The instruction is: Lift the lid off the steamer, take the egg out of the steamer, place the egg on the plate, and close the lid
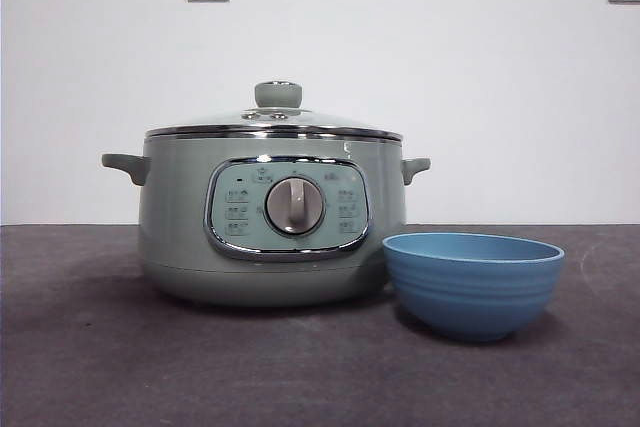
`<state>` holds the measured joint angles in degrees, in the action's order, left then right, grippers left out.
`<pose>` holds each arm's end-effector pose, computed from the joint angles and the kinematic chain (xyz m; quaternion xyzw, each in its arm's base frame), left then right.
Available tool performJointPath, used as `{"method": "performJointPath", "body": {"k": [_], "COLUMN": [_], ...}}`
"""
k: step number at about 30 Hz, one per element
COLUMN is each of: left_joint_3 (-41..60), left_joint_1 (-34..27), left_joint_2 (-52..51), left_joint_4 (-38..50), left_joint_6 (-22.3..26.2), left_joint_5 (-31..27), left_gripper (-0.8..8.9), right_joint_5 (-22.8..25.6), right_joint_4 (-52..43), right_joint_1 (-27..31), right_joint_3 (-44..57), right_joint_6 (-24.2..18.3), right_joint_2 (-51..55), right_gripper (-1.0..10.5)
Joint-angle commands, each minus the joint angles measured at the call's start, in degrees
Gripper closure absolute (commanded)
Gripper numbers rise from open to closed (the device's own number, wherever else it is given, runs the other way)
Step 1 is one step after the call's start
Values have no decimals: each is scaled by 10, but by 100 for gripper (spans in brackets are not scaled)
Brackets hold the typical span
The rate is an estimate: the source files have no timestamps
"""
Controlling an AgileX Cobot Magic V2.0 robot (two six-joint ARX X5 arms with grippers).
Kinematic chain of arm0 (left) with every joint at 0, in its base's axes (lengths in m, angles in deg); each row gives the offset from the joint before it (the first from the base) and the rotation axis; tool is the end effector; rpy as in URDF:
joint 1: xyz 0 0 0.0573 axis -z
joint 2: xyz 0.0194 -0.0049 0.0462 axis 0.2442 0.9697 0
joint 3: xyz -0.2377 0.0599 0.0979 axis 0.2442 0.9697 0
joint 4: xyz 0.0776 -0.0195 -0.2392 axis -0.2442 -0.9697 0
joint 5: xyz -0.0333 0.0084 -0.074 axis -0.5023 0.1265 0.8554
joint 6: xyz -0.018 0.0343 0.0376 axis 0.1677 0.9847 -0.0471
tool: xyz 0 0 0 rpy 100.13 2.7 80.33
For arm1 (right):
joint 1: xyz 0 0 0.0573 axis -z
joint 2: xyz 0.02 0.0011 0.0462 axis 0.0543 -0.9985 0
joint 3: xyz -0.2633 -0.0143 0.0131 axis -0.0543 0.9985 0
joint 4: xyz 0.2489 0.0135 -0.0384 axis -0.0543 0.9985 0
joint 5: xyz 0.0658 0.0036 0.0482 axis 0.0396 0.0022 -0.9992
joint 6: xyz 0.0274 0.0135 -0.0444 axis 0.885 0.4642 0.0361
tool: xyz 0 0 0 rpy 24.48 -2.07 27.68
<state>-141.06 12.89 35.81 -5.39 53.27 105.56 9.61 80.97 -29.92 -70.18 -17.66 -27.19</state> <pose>0.1294 -0.0774 0.3949 0.0551 0.3988 -0.3847 0.8306 0.0611 0.0486 0.3217 0.0108 0.3283 0.3656 0.8709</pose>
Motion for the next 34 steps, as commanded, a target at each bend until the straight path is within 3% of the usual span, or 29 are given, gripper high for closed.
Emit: {"method": "performJointPath", "body": {"k": [1,3,5,8,10,12,16,23,26,34], "left_joint_3": [3,3,4,22,54,102,216,440,534,735], "left_joint_1": [3,-1,-8,-33,-63,-102,-169,-248,-261,-271], "left_joint_2": [0,0,-3,-24,-49,-85,-172,-337,-398,-508], "left_joint_4": [14,37,92,245,353,449,555,621,653,751], "left_joint_6": [3,10,59,153,166,161,162,161,158,54], "left_joint_5": [4,0,-1,17,40,65,59,-43,-47,-100], "left_gripper": [817,817,817,817,817,817,817,817,817,817], "right_joint_5": [1,1,2,2,2,3,2,3,3,3], "right_joint_4": [-2,-2,-2,-2,-2,-2,-2,-2,-2,-2], "right_joint_1": [-1,-1,-1,-1,-1,-1,-1,-1,-1,-1], "right_joint_3": [3,3,3,3,3,3,3,3,3,3], "right_joint_6": [3,3,3,3,3,3,3,3,3,3], "right_joint_2": [0,0,0,0,0,0,0,0,0,0], "right_gripper": [946,946,946,946,946,946,946,946,946,946]}}
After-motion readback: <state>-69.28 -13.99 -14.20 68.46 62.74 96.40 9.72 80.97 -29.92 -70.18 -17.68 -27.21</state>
